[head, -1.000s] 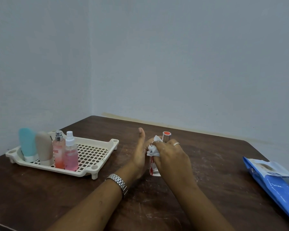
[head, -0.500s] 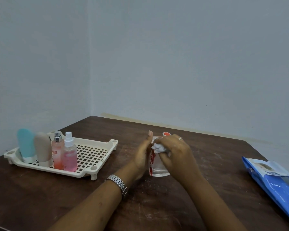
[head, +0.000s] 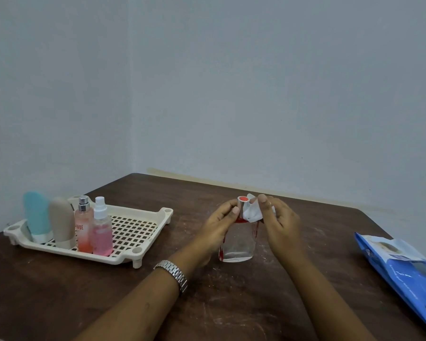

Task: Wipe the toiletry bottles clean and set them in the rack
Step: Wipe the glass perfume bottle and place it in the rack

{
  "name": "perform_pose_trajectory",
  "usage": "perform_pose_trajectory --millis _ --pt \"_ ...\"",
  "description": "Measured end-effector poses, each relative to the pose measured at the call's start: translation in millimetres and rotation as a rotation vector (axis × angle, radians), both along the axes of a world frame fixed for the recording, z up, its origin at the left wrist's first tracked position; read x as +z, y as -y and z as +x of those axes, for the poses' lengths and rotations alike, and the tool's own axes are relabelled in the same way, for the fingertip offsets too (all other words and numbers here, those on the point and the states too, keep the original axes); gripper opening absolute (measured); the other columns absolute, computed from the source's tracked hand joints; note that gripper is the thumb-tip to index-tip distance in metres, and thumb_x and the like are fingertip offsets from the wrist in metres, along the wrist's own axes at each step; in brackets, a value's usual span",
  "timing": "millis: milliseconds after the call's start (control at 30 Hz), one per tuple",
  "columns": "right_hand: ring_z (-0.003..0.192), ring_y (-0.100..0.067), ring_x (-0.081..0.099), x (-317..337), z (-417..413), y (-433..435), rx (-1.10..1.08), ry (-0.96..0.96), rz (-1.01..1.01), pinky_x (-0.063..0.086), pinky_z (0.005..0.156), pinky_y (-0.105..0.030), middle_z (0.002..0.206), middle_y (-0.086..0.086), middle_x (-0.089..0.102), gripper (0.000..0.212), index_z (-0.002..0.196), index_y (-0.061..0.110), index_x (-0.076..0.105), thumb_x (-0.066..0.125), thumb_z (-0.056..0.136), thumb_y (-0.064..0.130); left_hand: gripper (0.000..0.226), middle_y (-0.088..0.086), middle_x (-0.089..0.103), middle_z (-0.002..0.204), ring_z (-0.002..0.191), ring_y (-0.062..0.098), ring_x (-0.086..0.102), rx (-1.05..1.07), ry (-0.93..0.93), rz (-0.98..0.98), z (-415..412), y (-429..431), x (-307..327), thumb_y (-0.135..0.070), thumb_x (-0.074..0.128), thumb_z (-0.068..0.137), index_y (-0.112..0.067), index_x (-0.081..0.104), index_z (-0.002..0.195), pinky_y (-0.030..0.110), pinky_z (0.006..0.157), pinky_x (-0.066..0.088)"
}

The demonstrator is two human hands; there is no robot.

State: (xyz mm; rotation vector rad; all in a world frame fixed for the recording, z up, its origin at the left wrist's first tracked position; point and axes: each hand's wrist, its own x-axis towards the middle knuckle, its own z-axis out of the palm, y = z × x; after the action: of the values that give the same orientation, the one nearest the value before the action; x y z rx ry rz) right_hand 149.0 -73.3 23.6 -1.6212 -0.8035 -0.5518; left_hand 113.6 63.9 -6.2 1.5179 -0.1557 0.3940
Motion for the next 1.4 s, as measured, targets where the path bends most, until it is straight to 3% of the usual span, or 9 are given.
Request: perform_pose_trajectory --millis 233,367,567,667,767,1067,1167,1300,1400 --pt "0.09 0.007 0.054 -3.3 10.9 1.7 -0.038 0.034 -0.261 0.038 0.074 0.001 0.103 0.011 0.062 0.028 0.112 0.019 0.066 0.057 0.089 0.005 0.027 0.012 0.064 0.121 0.104 0.024 0.063 0.016 0.035 -0.013 2.0 -8.4 2.5 -0.024 0.043 0.1 -0.016 0.057 0.122 0.04 0.091 0.052" --pt "0.097 -0.004 0.045 -0.8 12.2 4.6 -0.078 0.07 -0.405 0.032 0.073 -0.004 0.099 0.018 0.054 0.031 0.117 0.023 0.064 0.058 0.09 0.011 0.028 0.009 0.065 0.12 0.103 0.021 0.064 0.011 0.035 -0.017 2.7 -9.9 2.7 -0.026 0.045 0.098 -0.02 0.057 0.123 0.037 0.089 0.053" --pt "0.099 -0.001 0.048 1.0 17.4 8.9 -0.016 0.039 -0.429 0.035 0.073 0.001 0.113 0.01 0.049 0.021 0.106 0.014 0.069 0.062 0.087 0.012 0.031 0.01 0.063 0.123 0.105 0.024 0.064 -0.022 0.018 -0.042 1.7 -9.8 3.8 -0.023 0.044 0.099 -0.025 0.054 0.129 0.038 0.086 0.054" --pt "0.083 0.005 0.053 0.5 15.6 10.4 -0.049 0.079 -0.447 0.04 0.068 -0.009 0.093 0.015 0.061 0.012 0.094 0.02 0.071 0.064 0.086 0.013 0.032 0.011 0.062 0.122 0.108 0.027 0.062 -0.02 0.035 -0.007 0.3 -8.4 5.7 -0.026 0.047 0.098 -0.023 0.054 0.129 0.038 0.09 0.052" --pt "0.076 0.008 0.054 1.0 13.5 10.7 -0.076 0.129 -0.419 0.035 0.062 -0.005 0.079 0.024 0.059 0.012 0.087 0.02 0.072 0.065 0.084 0.01 0.039 0.012 0.062 0.121 0.11 0.027 0.061 -0.004 0.049 0.052 -2.1 -7.4 7.2 -0.035 0.049 0.091 -0.019 0.055 0.127 0.038 0.093 0.05" --pt "0.083 0.004 0.056 -5.2 14.9 4.8 -0.124 0.253 -0.393 0.038 0.071 0.0 0.096 0.007 0.07 0.021 0.098 0.018 0.072 0.061 0.086 0.004 0.034 0.016 0.063 0.113 0.1 0.022 0.062 0.048 0.088 0.13 -6.6 -4.0 10.9 -0.034 0.039 0.097 -0.012 0.057 0.116 0.027 0.085 0.051" --pt "0.076 -0.005 0.059 -5.6 13.1 3.4 -0.182 0.288 -0.395 0.041 0.068 -0.006 0.088 -0.001 0.072 0.019 0.093 0.012 0.074 0.061 0.084 0.001 0.035 0.009 0.064 0.114 0.099 0.015 0.064 0.055 0.055 0.139 -9.2 -2.9 10.1 -0.037 0.035 0.1 -0.016 0.055 0.12 0.02 0.081 0.053" --pt "0.073 -0.017 0.063 -1.2 3.7 0.1 -0.132 0.365 -0.477 0.049 0.067 -0.027 0.082 -0.004 0.071 0.02 0.092 0.01 0.073 0.054 0.085 0.012 0.039 0.001 0.064 0.12 0.109 0.016 0.063 0.066 0.05 0.107 -8.2 -2.8 10.2 -0.039 0.032 0.1 -0.016 0.055 0.123 0.027 0.09 0.052" --pt "0.084 -0.018 0.062 1.4 2.0 -2.1 -0.066 0.387 -0.581 0.047 0.077 -0.027 0.093 -0.003 0.072 0.02 0.097 0.011 0.072 0.055 0.088 0.019 0.043 0.001 0.064 0.124 0.111 0.018 0.063 0.067 0.063 -0.008 -6.4 -3.8 10.9 -0.042 0.036 0.094 -0.013 0.056 0.117 0.033 0.093 0.052"
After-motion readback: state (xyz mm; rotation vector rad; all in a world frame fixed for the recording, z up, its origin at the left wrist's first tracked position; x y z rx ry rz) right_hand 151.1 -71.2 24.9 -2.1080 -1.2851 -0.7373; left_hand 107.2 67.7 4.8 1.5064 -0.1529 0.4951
